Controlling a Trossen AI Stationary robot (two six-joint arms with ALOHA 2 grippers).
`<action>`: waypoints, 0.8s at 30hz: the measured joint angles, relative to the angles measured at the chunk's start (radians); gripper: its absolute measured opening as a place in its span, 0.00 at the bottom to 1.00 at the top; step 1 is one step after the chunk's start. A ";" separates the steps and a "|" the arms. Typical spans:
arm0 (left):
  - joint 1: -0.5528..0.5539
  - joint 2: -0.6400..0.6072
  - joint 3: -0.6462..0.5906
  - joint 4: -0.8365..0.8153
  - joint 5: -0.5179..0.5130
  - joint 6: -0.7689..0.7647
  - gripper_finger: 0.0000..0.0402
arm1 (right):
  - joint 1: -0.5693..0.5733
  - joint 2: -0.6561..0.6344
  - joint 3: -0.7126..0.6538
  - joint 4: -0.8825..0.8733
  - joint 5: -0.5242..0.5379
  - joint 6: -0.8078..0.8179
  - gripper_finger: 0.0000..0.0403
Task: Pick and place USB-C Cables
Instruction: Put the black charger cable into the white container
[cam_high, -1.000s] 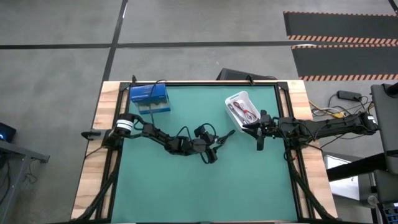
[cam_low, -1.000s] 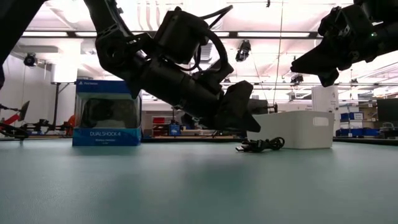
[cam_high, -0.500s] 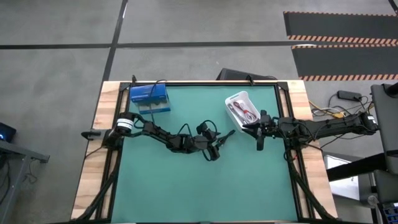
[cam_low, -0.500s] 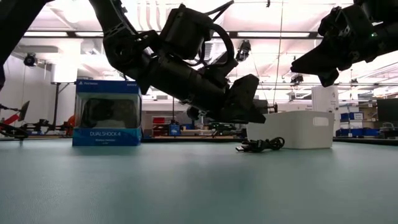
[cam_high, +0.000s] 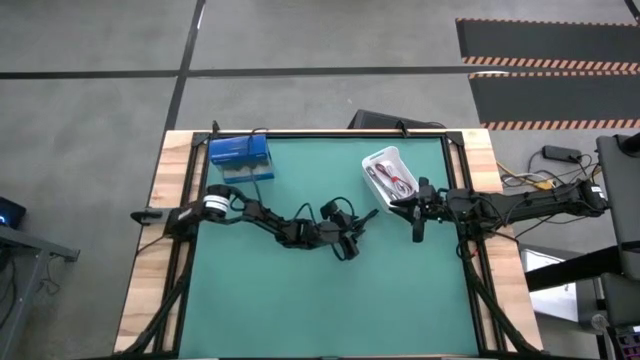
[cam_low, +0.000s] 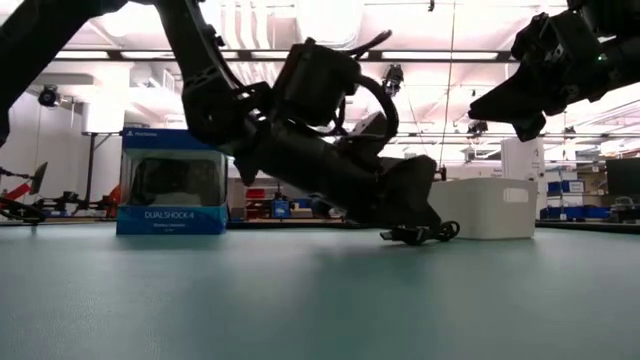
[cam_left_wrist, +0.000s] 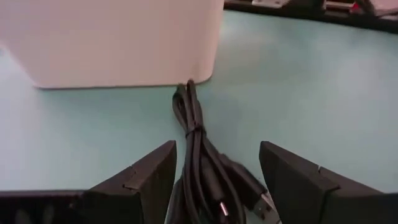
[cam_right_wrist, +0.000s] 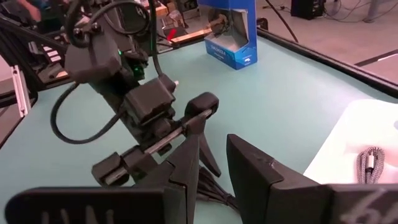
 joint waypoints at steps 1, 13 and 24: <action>0.000 0.002 0.004 -0.010 -0.001 0.000 0.53 | 0.000 0.003 0.000 0.000 0.000 0.000 0.18; -0.002 0.020 0.009 -0.055 -0.029 -0.017 0.39 | 0.000 0.003 0.000 -0.007 0.000 0.003 0.18; -0.003 -0.001 0.002 -0.085 -0.023 -0.046 0.05 | 0.000 0.003 0.000 -0.007 0.000 0.023 0.18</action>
